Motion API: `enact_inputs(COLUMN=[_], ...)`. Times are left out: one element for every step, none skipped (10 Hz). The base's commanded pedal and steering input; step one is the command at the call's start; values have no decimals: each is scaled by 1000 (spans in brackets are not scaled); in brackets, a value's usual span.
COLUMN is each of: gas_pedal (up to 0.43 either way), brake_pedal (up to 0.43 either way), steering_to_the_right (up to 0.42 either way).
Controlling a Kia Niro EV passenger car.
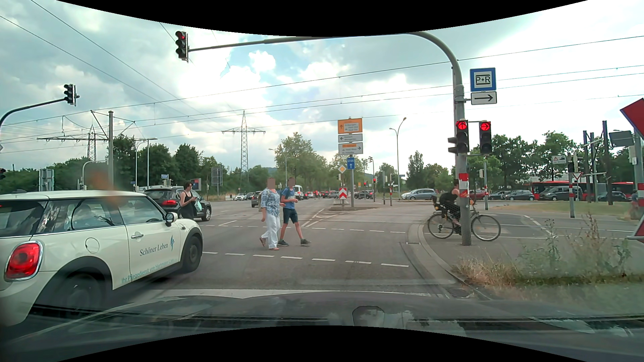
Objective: Follow the waypoints while adhering to traffic rules and regulations
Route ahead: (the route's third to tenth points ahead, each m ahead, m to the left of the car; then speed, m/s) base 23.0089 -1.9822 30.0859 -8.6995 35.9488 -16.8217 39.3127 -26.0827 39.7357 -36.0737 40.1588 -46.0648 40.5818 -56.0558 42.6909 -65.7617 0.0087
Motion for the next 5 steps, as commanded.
enact_inputs(gas_pedal=[0,0,0,0,0], brake_pedal=[256,262,256,256,256], steering_to_the_right=[5,4,4,5,4])
